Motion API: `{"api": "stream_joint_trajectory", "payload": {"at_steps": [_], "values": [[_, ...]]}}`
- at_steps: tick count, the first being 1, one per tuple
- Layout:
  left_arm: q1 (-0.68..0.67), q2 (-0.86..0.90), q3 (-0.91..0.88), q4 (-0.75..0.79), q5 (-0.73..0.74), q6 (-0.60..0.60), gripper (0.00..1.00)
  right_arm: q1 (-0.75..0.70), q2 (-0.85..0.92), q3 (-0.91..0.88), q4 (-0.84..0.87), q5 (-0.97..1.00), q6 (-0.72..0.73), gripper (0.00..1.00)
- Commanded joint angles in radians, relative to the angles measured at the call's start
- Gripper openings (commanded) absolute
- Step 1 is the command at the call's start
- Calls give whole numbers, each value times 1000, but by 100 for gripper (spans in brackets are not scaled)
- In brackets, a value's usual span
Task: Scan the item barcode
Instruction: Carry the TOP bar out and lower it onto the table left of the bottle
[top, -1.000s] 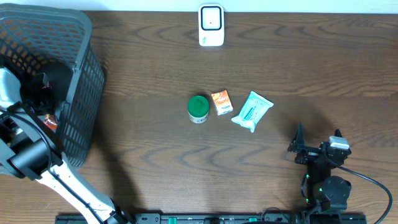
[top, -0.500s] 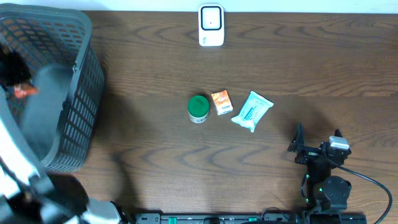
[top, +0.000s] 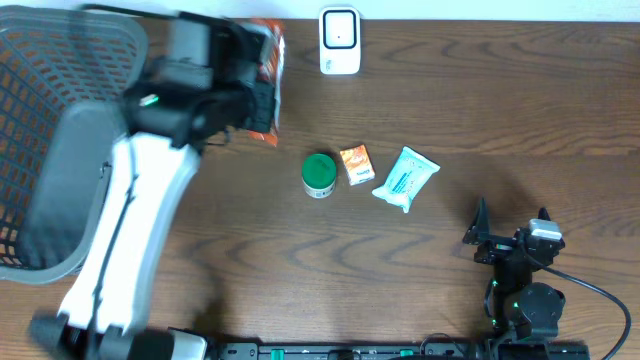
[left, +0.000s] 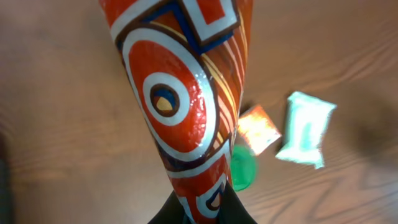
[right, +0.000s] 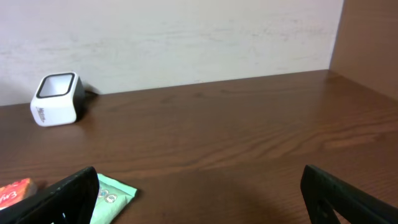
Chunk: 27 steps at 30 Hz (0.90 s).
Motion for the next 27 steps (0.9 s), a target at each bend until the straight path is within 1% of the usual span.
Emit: {"api": "stream_joint_trajectory", "payload": {"at_steps": [1,4,8,10,11,12,13,14,16,21,22,23,24,27], "values": [[-13,126,-115,49,-76,-68,7,-7,-5,-3,-2,-5,-15,99],[-13,225,-182,90,-109,-135,7,-7,-5,-3,-2,-5,-16,99],[-26,322,-208,103,-110,-172,7,-7,-5,-3,-2,-5,-16,99],[-31,328,-208,110,-114,-172,8,-7,-5,-3,-2,-5,-16,99],[-31,323,-208,114,-114,-172,25,-7,-5,-3,-2,-5,-15,99],[-29,318,-207,119,-122,-172,66,-7,-5,-3,-2,-5,-16,99],[-25,312,-204,121,-140,-172,96,-7,-5,-3,-2,-5,-16,99],[-21,303,-199,121,-165,-172,99,-7,-5,-3,-2,-5,-16,99],[-9,278,-189,118,-192,-172,98,-7,-5,-3,-2,-5,-15,99],[6,199,-186,140,-191,-168,98,-7,-5,-3,-2,-5,-16,99],[6,192,-186,143,-190,-164,91,-7,-5,-3,-2,-5,-16,99],[7,192,-186,144,-191,-165,14,-7,-5,-3,-2,-5,-16,99],[6,196,-186,146,-190,-167,7,-7,-5,-3,-2,-5,-16,99],[3,209,-197,177,-163,-186,7,-7,-5,-3,-2,-5,-16,99]]}}
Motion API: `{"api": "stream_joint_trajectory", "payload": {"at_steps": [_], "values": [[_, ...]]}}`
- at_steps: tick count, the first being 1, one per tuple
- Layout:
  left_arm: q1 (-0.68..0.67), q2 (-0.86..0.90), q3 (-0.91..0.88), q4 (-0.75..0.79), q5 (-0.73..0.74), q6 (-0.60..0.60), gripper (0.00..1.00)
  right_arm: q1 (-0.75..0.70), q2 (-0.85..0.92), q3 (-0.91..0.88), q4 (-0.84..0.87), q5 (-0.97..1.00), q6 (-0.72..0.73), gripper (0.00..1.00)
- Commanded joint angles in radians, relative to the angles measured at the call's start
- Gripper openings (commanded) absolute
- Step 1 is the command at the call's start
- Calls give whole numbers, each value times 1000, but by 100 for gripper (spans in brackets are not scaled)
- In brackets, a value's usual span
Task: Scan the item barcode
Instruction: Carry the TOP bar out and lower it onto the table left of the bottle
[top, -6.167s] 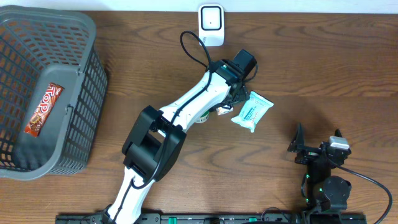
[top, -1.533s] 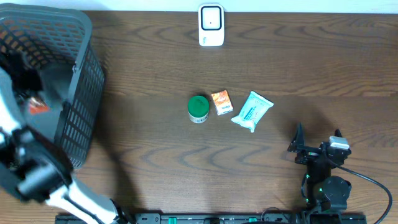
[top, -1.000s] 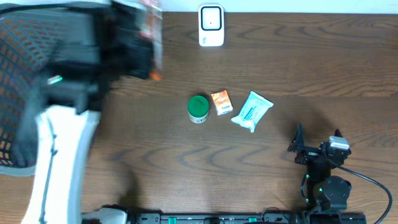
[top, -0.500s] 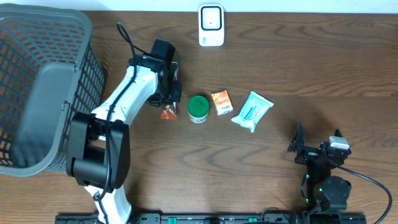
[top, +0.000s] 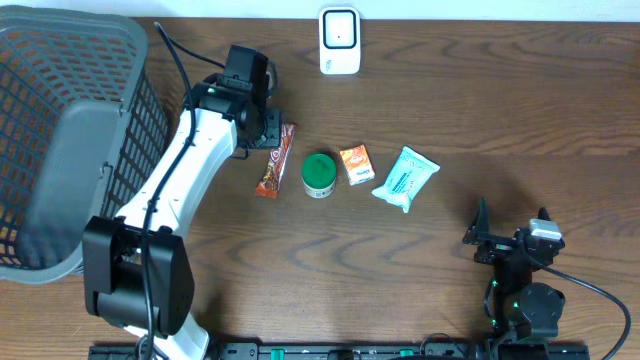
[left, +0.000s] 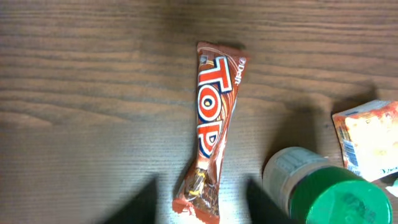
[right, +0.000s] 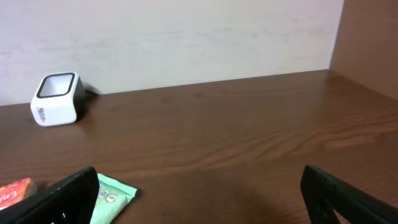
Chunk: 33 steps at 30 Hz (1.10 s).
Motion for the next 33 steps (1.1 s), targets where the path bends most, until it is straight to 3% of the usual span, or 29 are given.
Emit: {"api": "stream_joint_trajectory", "payload": {"at_steps": [1,7,14,22,28,33], "values": [[-1,14,-5,36,22,-16,7,-7,-5,-3,-2,-5,-15,99],[0,77,-50,83,27,-72,7,-7,-5,-3,-2,-5,-15,99],[0,186,-51,82,145,-72,7,-7,-5,-3,-2,-5,-15,99],[-1,242,-64,8,201,-84,7,-7,-5,-3,-2,-5,-15,99],[-1,142,-35,4,198,-78,7,-7,-5,-3,-2,-5,-15,99],[-1,6,-22,103,92,-75,7,-7,-5,-3,-2,-5,-15,99]]}}
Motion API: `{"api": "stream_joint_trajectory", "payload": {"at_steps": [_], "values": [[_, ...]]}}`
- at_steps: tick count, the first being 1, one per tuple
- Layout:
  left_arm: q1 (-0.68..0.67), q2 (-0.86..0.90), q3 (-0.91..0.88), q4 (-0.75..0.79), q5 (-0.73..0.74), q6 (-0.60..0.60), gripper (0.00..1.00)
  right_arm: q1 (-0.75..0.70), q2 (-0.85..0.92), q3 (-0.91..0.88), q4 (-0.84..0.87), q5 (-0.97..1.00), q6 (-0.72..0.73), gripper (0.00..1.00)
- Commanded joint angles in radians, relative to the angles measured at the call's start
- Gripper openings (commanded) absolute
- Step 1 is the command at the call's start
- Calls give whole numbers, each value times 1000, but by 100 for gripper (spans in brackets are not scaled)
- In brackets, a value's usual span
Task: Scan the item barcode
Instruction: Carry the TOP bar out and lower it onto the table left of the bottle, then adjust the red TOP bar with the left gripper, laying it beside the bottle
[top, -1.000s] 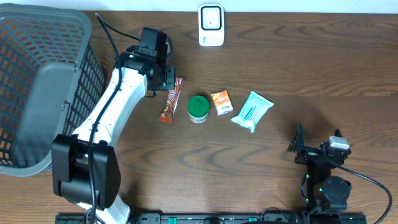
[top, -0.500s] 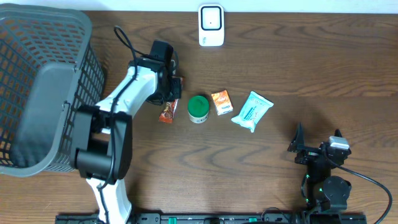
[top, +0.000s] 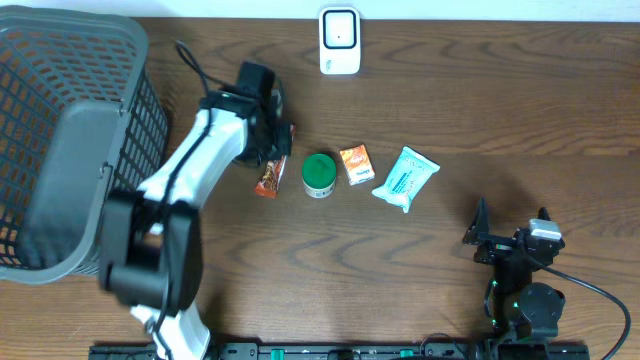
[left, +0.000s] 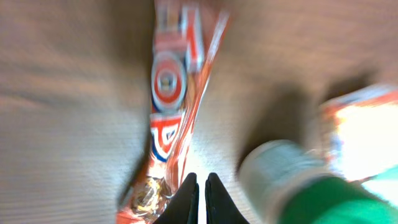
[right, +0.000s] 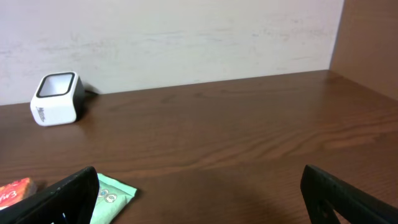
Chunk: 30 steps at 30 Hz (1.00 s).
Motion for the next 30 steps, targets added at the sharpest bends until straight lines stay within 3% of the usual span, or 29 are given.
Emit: {"api": "stream_joint_trajectory", "payload": {"at_steps": [1,14,30], "values": [[-1,-61,30,48,-62,3,7,-7,-5,-3,-2,-5,-13,99],[0,161,20,103,-62,2,8,-7,-5,-3,-2,-5,-13,99],[39,153,5,153,-66,-3,8,-7,-5,-3,-2,-5,-13,99]]}}
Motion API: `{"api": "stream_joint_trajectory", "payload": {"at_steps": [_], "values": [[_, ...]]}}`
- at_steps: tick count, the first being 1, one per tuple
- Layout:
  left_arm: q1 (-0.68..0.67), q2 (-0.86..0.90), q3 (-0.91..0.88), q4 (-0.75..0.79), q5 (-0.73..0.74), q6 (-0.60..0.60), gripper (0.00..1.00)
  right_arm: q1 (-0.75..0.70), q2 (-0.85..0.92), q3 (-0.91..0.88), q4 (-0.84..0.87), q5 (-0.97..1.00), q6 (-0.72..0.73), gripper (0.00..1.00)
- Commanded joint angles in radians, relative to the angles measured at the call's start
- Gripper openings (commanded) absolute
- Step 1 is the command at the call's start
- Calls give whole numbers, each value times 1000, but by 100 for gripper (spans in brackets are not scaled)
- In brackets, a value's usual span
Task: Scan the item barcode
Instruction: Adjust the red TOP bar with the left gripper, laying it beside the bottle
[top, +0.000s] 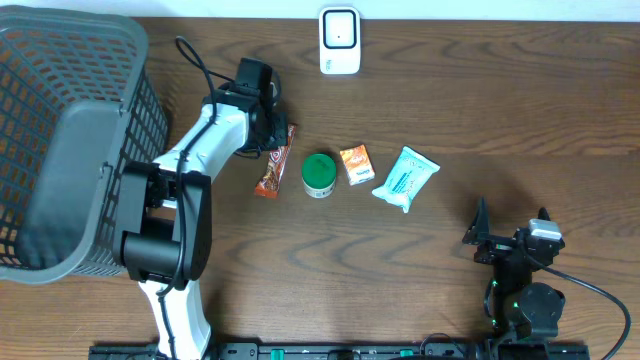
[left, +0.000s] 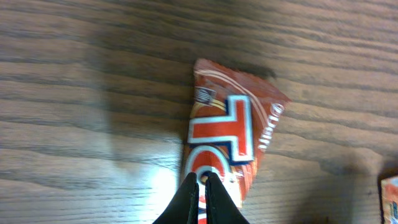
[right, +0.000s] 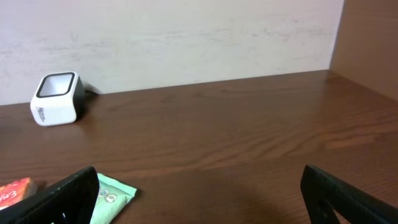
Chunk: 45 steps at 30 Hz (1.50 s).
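Observation:
The orange-red candy bar lies flat on the table, left of a green-lidded jar. My left gripper is shut, its tips low over the bar's wrapper; I see nothing pinched between them. The white barcode scanner stands at the table's far edge. My right gripper rests open at the near right, holding nothing.
An orange packet and a teal pouch lie right of the jar. A large grey mesh basket fills the left side of the table.
My left gripper, still shut, has shifted toward the bar's far end; the wrist view now shows the wrapper's top letters instead of its middle and the jar. The right arm is unchanged.
My left gripper first held the candy bar up near the basket. Then the bar lay on the table left of the jar with the gripper open above it. After that the gripper was shut low over the bar, and it stays shut over it now.

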Motion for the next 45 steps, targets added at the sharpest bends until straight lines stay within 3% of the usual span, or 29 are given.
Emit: {"api": "stream_joint_trajectory", "payload": {"at_steps": [1,11,20,39,45], "values": [[7,-5,-27,6,-12,-8,7,-7,-5,-3,-2,-5,-13,99],[15,10,-65,-4,36,0,7,-7,-5,-3,-2,-5,-13,99],[63,-133,-4,-52,48,2,8,-7,-5,-3,-2,-5,-13,99],[-19,59,-38,-92,145,-5,7,-7,-5,-3,-2,-5,-13,99],[2,-74,10,-151,108,-1,7,-7,-5,-3,-2,-5,-13,99]]}}
